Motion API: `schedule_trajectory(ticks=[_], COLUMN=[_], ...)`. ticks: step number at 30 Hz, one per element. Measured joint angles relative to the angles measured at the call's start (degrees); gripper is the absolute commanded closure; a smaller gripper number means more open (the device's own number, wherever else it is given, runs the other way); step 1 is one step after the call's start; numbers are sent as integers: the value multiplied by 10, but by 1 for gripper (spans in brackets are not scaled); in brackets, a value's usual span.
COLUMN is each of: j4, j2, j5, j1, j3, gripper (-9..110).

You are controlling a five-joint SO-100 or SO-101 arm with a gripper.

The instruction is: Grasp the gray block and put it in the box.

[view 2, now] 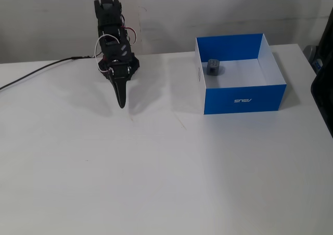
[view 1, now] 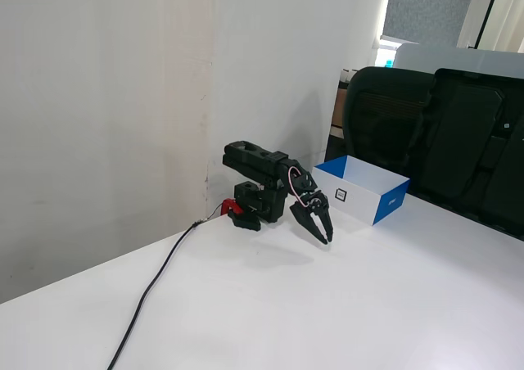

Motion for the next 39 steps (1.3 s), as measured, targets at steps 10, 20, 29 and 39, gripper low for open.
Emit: schedule_trajectory(ticks=[10, 20, 29, 39], j4=[83, 83, 83, 83], j2=[120, 121, 121, 121], j5=[0, 0, 0, 0], j1=[5, 19, 14, 14], j3=[0, 0, 0, 0], gripper=[101, 100, 101, 101])
